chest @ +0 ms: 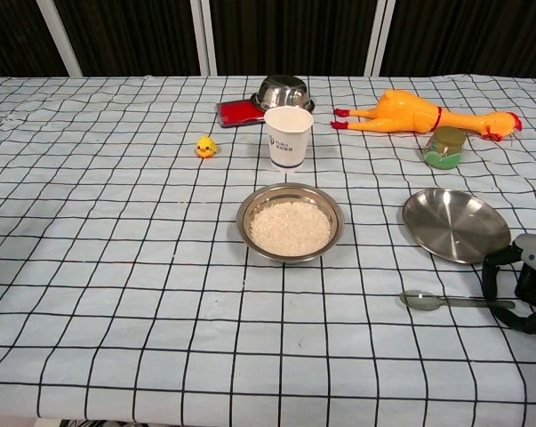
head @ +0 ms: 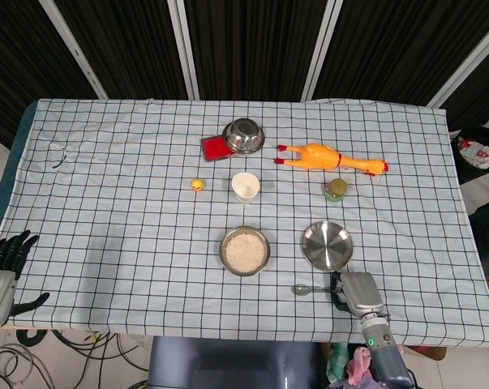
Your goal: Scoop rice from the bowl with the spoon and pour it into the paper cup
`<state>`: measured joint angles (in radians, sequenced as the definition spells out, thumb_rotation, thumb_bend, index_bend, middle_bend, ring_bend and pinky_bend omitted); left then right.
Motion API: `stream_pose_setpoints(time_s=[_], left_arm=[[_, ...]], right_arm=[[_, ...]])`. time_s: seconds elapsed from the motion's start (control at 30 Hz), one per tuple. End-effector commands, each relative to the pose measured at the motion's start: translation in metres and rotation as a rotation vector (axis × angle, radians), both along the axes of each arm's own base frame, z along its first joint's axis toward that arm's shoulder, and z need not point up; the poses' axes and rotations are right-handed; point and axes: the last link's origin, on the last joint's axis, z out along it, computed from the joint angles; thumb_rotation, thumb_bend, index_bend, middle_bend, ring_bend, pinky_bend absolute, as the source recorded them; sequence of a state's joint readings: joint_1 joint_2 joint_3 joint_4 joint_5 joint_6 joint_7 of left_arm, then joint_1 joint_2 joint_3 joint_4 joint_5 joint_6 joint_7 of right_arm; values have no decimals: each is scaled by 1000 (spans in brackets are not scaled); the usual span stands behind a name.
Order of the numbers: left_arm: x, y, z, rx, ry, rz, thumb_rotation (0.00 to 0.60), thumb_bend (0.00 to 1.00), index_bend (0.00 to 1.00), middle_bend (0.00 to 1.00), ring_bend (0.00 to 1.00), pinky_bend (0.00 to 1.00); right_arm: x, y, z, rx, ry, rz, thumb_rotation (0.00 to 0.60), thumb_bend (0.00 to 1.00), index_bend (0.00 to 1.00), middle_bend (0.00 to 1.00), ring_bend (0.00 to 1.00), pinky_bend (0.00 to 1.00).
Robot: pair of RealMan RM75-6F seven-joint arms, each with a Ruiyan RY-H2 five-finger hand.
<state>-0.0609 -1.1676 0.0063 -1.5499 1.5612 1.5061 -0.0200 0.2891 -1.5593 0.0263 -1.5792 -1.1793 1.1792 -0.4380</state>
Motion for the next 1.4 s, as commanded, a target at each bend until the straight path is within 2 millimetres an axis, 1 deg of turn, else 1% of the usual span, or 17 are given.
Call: stream_pose_setpoints(time_s=[0.03,0.23,0.4,0.5,0.57,0.67,0.83,1.07,1.2,1.27,1.4], left_arm=[[0,0,0,-1,-1,0,600,7,0,0,0,0],[0,1,0,-4,-6,0,600,7,0,0,0,0],[1,1,0,-6,-13,1,600,7,0,0,0,0],[1,1,0,-7,-19,1,600,7,0,0,0,0],[1,2,0,-9,-25,4,600,7,0,0,0,0],[2,3,-1,-14,-35,7,600,7,0,0,0,0],[3,3,-2,-20,-48,10,600,7,0,0,0,0],[3,4,0,-18,-74,14,600,7,0,0,0,0],[4,3,-1,-34,-86,17,600,7,0,0,0,0],[4,3,-1,-41,-88,16,600,7,0,0,0,0],[3,4,-1,-43,-96,25,600,7,0,0,0,0]], right_arm=[[5,-3,5,-15,-7,18,600,443,606,1000,1000,1000],[24,-14,25,-69,-21,65,600,467,620,1000,1000,1000],[38,-24,39,-105,-12,87,600,467,630,1000,1000,1000],[47,-29,48,-132,17,125,600,468,637,1000,1000,1000],[56,-35,53,-158,62,175,600,472,641,1000,1000,1000],[69,-41,55,-182,122,239,600,472,652,1000,1000,1000],[92,-52,48,-201,233,319,600,473,674,1000,1000,1000],[126,-67,23,-228,359,375,600,472,676,1000,1000,1000],[140,-75,11,-258,452,413,600,473,676,1000,1000,1000],[147,-78,4,-293,532,456,600,475,678,1000,1000,1000],[153,-80,-9,-328,622,502,600,479,680,1000,1000,1000]])
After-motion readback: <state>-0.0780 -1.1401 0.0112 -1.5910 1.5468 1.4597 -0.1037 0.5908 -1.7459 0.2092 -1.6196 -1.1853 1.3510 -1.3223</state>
